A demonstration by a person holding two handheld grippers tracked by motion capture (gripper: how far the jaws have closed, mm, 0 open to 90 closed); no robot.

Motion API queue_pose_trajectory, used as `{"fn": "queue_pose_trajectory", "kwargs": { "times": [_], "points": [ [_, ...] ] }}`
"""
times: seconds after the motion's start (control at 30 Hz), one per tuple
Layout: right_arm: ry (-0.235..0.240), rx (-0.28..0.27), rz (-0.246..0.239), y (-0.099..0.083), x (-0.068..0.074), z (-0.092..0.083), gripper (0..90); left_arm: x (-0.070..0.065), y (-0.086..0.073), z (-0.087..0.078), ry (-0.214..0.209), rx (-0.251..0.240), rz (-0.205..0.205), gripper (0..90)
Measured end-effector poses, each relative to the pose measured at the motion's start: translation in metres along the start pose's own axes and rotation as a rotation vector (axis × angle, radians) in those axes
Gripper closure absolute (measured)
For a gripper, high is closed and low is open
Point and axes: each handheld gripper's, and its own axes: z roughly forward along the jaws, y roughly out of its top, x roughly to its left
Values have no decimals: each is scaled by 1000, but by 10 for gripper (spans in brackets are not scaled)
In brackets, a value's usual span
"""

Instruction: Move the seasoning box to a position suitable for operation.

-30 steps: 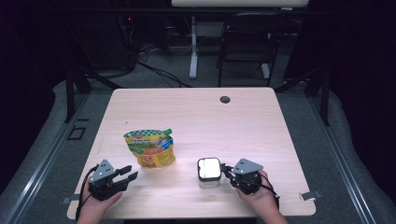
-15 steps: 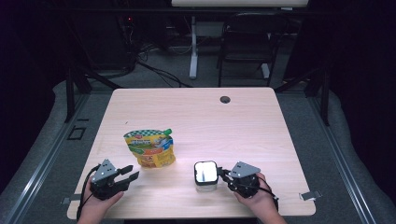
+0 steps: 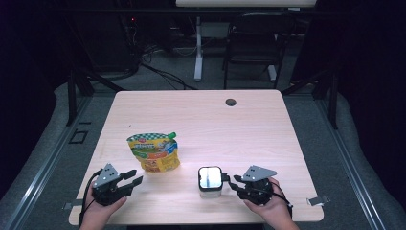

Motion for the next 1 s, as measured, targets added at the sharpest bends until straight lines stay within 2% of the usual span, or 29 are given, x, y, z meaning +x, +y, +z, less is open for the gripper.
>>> {"fn": "queue_pose_trajectory", "kwargs": {
  "times": [0.07,0.1,0.17,0.27,0.3,0.33,0.37,0.43,0.57,0.63,0.67,0.77,0.8,0.93,1.0],
  "points": [
    [-15,-6,37,6,-3,-7,702,-1,1,0,0,9,3,608],
    [-15,-6,37,6,-3,-7,702,-2,1,1,-3,4,2,608],
    [-27,-22,79,17,-4,-15,743,-3,4,2,-40,9,-25,628],
    [-51,-42,94,24,-3,-17,745,-5,6,2,-41,10,-30,627],
    [-58,-40,127,27,-2,-17,745,-6,8,3,-40,12,-26,625],
    [-60,-24,140,30,-2,-16,751,-7,10,4,-33,14,-26,623],
    [-73,-25,145,33,-1,-15,760,-9,12,4,-42,14,-24,621],
    [-95,6,167,37,0,-10,771,-11,15,5,-49,7,-23,622],
    [-102,26,224,42,4,-5,792,-16,18,7,-54,5,-8,627],
    [-116,24,227,42,8,-4,806,-17,17,7,-54,12,-4,635],
    [-118,9,247,41,11,-3,812,-18,15,8,-56,12,-9,642],
    [-106,1,255,42,13,-2,812,-17,14,7,-55,26,-5,643],
    [-107,-1,251,42,14,-2,812,-18,13,7,-55,16,-12,642],
    [-114,-10,245,44,16,-1,813,-17,11,6,-56,25,-6,642],
    [-114,0,246,44,16,0,810,-18,10,6,-56,26,-16,642]
  ]
}}
